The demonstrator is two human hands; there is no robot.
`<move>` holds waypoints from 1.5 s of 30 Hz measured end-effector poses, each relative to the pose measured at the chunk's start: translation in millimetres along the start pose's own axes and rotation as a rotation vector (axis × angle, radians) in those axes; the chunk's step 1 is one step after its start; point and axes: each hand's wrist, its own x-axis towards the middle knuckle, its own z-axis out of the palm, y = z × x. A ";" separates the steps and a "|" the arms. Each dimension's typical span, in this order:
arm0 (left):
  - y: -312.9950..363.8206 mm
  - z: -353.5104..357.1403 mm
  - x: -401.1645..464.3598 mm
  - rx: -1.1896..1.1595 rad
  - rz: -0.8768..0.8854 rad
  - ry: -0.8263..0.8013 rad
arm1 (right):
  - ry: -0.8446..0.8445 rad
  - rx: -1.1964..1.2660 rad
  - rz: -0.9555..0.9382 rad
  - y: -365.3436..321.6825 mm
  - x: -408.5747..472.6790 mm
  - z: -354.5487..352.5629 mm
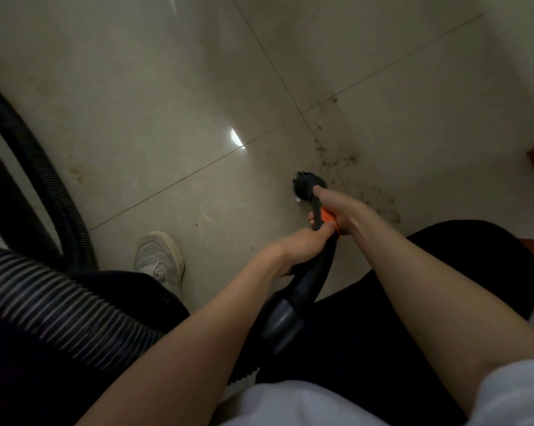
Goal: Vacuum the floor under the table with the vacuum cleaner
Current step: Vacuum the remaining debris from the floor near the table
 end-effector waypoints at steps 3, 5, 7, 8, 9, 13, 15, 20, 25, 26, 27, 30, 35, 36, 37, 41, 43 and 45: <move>6.3 -1.0 2.2 0.033 0.005 -0.019 | 0.027 0.013 0.008 -0.8 1.9 -6.0; 8.6 -2.9 3.4 0.065 0.003 -0.021 | 0.039 0.017 0.014 -3.3 2.1 -6.6; 12.6 -2.9 6.0 0.093 0.011 -0.017 | 0.055 0.037 0.012 -6.3 2.3 -9.5; 16.3 -2.4 6.8 0.105 0.013 -0.019 | 0.064 0.052 0.013 -8.4 2.3 -12.3; 20.6 -1.8 7.9 0.117 0.014 -0.024 | 0.074 0.069 0.012 -10.6 2.5 -15.7; 38.3 -2.1 16.3 0.194 0.038 -0.061 | 0.086 0.127 -0.008 -18.8 1.7 -28.7; 45.1 -4.1 21.3 0.226 0.049 -0.068 | 0.084 0.153 -0.028 -23.9 2.9 -31.9; 59.2 -14.6 26.8 0.238 0.052 -0.075 | 0.061 0.150 -0.059 -38.2 11.8 -36.3; 64.0 -26.1 26.5 0.253 0.042 -0.072 | 0.046 0.112 -0.063 -46.4 17.2 -31.9; 66.0 -27.8 26.5 0.248 0.046 -0.062 | 0.048 0.106 -0.067 -49.5 19.4 -31.8; 68.7 -29.0 27.2 0.247 0.057 -0.052 | 0.045 0.105 -0.073 -53.7 21.0 -31.8; 80.9 -32.7 28.7 0.263 0.087 -0.025 | 0.039 0.116 -0.094 -68.0 27.6 -33.8; 97.6 -37.3 37.7 0.288 0.144 0.046 | 0.029 0.154 -0.135 -88.5 42.5 -35.6; 100.7 -39.0 39.2 0.289 0.152 0.057 | 0.025 0.156 -0.145 -92.8 45.4 -35.5; 102.8 -41.0 41.2 0.291 0.158 0.066 | 0.019 0.157 -0.153 -96.5 47.5 -34.9; 106.0 -50.1 50.0 0.318 0.138 0.099 | 0.009 0.161 -0.169 -108.3 55.1 -29.7; 107.9 -52.5 54.9 0.362 0.116 0.123 | 0.015 0.174 -0.188 -111.5 58.7 -29.6; 111.0 -52.4 57.6 0.390 0.113 0.143 | 0.026 0.176 -0.198 -112.9 62.1 -33.4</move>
